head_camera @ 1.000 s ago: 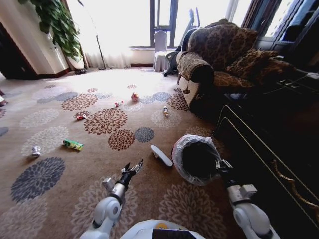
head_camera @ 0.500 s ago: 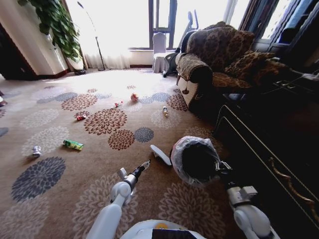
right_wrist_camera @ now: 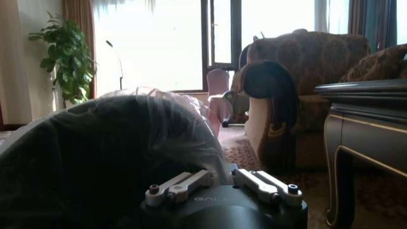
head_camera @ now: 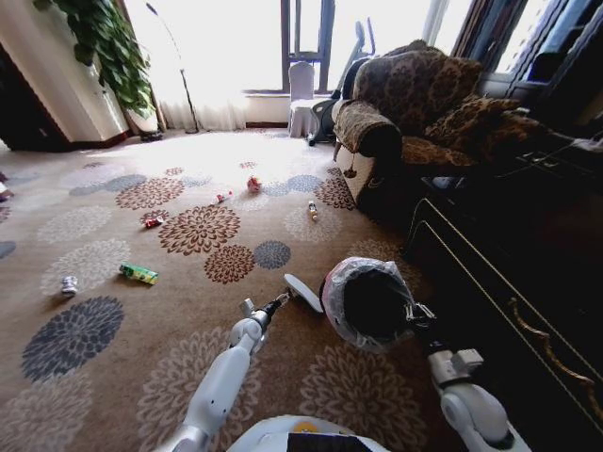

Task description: Pick up the trash from the ground and place it into the trash bin.

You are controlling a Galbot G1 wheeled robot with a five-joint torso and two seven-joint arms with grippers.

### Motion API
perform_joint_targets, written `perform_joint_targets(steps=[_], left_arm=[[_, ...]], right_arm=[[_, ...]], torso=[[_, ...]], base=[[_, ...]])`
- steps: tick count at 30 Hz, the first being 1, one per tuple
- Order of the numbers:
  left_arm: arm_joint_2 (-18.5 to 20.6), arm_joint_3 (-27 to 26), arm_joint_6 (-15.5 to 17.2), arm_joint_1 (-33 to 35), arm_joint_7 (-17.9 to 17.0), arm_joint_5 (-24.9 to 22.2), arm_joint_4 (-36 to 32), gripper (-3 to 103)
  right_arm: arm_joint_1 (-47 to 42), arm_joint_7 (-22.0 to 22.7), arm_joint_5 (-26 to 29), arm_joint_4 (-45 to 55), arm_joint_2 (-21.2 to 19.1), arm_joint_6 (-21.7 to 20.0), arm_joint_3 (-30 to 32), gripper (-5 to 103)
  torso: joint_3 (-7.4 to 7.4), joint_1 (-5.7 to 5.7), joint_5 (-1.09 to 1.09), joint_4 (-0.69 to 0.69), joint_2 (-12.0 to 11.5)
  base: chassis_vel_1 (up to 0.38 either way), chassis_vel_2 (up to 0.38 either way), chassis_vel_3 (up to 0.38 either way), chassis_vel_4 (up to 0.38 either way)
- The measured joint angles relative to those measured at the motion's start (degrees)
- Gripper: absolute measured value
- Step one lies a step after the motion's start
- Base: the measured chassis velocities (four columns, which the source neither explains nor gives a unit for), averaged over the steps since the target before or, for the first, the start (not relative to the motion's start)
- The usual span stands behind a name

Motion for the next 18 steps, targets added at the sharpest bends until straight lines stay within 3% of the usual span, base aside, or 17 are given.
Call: perform_joint_targets(steps=[7,18], left_arm=[[-0.9,3.6,-0.1,-2.3,0.6,-1.9,4.7,99],[-2.8,7.0,-1.9,-8.2,1.3,-0.6,13.2,97]], right_arm=[[-0.1,0.0,0.2,-0.1,-0.6,-0.2,0.1,0],[0.4,0.0,0.8,-1.2,-2.7,0.7,0.4,0]], torso=[[0.00,0.00,0.00,0.00,0.0],[0.00,0.00,0.02,0.02,0.0]], base=[[0.000,0.000,0.000,0.000],[0.000,0.000,0.000,0.000]])
